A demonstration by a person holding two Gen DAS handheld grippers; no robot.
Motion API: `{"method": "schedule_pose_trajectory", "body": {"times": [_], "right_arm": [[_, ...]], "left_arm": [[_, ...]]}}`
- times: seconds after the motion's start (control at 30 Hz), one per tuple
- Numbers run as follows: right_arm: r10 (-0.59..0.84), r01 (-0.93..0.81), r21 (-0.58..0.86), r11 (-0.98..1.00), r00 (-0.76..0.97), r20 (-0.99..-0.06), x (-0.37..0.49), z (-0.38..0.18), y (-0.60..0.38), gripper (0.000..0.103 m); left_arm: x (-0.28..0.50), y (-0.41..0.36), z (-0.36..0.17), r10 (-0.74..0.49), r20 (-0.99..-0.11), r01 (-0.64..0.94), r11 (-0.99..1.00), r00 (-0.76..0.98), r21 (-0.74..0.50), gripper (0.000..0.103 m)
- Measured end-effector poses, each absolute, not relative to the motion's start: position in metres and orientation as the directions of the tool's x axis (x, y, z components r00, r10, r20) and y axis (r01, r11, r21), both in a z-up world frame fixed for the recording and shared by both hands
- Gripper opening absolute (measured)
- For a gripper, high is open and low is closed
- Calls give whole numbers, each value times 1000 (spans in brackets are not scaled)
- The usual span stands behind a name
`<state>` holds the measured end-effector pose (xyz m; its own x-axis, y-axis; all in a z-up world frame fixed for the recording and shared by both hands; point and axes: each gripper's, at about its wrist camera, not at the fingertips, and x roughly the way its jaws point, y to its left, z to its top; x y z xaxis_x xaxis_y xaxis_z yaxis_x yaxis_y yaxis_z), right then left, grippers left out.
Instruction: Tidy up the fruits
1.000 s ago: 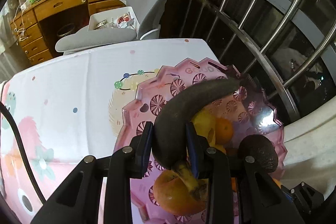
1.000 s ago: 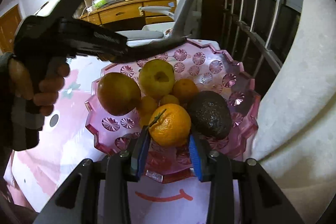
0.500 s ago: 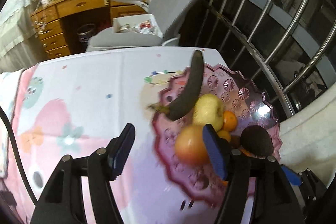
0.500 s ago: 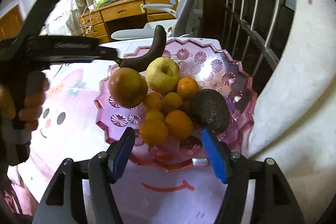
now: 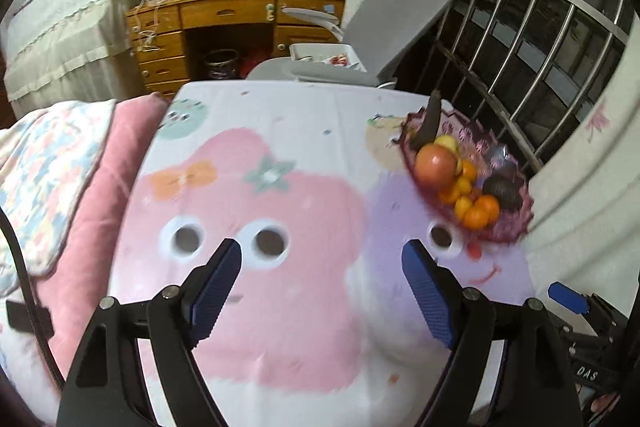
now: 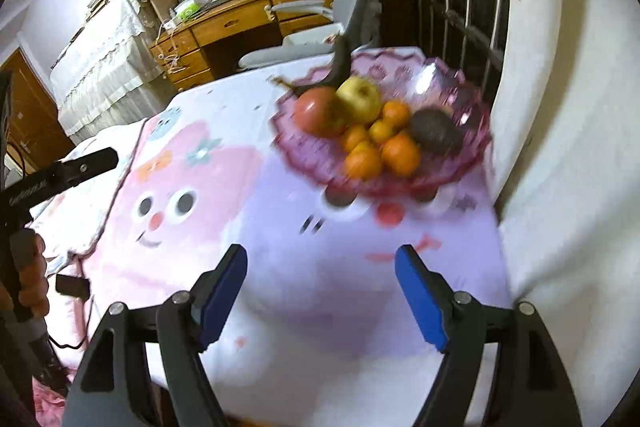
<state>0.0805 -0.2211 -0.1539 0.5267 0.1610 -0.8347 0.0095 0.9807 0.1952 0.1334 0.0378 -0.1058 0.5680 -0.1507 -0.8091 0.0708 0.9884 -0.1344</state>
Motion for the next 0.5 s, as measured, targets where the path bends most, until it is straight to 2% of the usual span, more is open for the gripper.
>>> {"method": "schedule_pose_trajectory", "body": {"times": [0.2, 0.27, 0.5], "right_arm": [[204, -37, 212, 977, 472, -858, 40, -160, -182, 79], [210, -52, 210, 976, 456, -865, 31, -160, -175, 84], [217, -125, 182, 975, 409, -886, 23, -153, -170, 87]], "left_arm": [[74, 74, -114, -116, -843, 4, 991, 526, -134, 83], [60, 79, -118, -91, -862, -30, 992, 498, -123, 83], [32, 62, -123, -165, -887, -93, 970, 432, -226, 83]]}}
